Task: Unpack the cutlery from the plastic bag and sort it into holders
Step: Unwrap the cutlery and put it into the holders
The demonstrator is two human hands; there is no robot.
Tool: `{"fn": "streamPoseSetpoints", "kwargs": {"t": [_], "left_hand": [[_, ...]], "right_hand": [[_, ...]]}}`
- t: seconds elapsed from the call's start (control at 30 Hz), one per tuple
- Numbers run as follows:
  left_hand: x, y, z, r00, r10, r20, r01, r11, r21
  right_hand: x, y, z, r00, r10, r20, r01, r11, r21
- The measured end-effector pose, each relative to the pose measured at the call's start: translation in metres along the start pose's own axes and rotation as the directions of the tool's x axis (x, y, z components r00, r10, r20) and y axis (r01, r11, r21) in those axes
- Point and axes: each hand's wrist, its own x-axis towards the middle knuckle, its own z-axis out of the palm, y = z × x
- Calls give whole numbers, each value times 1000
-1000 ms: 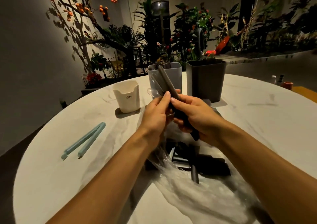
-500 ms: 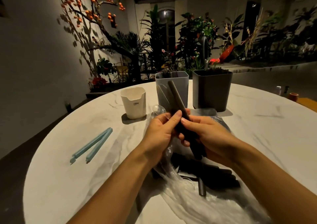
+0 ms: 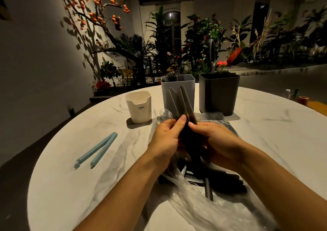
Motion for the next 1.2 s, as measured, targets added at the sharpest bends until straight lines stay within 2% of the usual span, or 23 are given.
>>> {"fn": "streamPoseSetpoints", "kwargs": {"t": [0.27, 0.4, 0.53, 0.6, 0.7, 0.9, 1.2], "left_hand": [[2, 0, 2, 995, 23, -97, -23, 1000, 11], [3, 5, 0, 995, 47, -93, -59, 990, -129], [3, 6, 4, 995, 56, -77, -67, 988, -140], [3, 7, 4, 993, 70, -92, -81, 989, -125], [1, 9, 1, 991, 77, -108, -93, 984, -150], [-2, 14, -1, 992, 80, -102, -90, 991, -99], [0, 12, -3, 997, 59, -57, -67, 986, -150]], "right_hand": [[6, 3, -1, 1000, -18, -12, 17, 1000, -24], [15, 4, -5, 973, -130, -191, 97, 980, -171], [16, 0, -10, 929, -225, -294, 158, 960, -233], [15, -4, -13, 931, -217, -292, 129, 947, -293], [14, -7, -15, 955, -134, -263, 67, 966, -248], [8, -14, -20, 933, -273, -236, 195, 931, -307], [5, -15, -22, 965, -205, -165, 148, 942, -303]]}}
